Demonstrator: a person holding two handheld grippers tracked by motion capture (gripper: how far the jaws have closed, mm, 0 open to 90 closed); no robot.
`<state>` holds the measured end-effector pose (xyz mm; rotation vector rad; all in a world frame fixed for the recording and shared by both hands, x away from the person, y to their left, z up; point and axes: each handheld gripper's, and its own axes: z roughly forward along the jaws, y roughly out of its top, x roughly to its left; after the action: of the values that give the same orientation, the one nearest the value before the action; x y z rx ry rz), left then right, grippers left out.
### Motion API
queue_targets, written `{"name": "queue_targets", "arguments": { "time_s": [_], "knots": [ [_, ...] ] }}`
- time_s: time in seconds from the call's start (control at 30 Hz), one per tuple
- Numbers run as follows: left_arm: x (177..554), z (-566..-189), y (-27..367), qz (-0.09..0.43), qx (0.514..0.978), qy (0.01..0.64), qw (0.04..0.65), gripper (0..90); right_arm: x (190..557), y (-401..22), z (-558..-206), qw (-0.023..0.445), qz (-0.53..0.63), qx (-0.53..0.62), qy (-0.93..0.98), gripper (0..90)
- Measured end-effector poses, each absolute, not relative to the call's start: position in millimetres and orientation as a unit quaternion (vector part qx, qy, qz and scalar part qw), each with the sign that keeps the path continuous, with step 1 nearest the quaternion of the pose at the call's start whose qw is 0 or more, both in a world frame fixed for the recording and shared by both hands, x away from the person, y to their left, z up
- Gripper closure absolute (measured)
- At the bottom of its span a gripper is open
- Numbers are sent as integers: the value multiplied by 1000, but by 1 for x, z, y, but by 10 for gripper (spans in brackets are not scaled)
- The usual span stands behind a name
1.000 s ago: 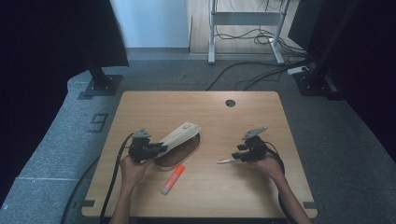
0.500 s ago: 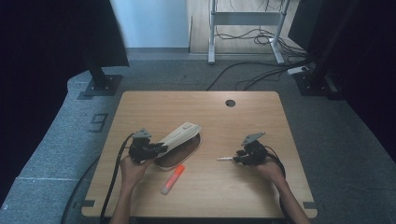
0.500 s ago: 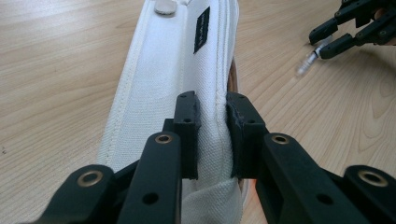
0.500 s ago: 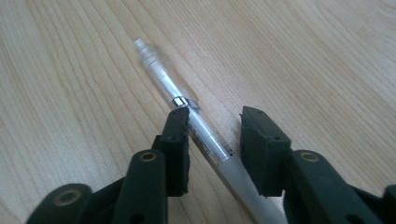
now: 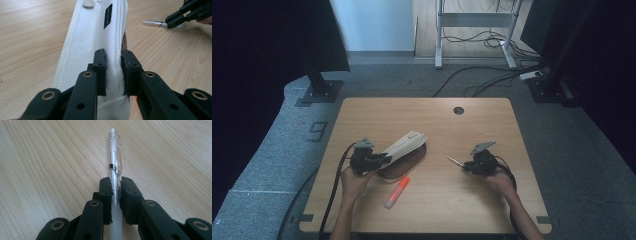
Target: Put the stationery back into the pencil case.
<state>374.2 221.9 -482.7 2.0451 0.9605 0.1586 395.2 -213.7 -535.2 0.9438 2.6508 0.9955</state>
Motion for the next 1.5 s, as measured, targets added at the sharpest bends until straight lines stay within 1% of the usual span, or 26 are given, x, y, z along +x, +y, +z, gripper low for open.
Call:
{"name": "queue_targets", "arguments": {
  "time_s": [0.4, 0.87, 1.5],
  "knots": [
    [374, -483, 222, 63, 817, 384, 425, 756, 394, -212, -532, 72, 340, 318, 882, 779],
    [374, -483, 222, 63, 816, 385, 427, 757, 390, -208, -514, 77, 357, 311, 878, 779],
    [374, -482, 223, 63, 813, 388, 430, 762, 397, -176, -498, 76, 369, 283, 882, 779]
  ]
}}
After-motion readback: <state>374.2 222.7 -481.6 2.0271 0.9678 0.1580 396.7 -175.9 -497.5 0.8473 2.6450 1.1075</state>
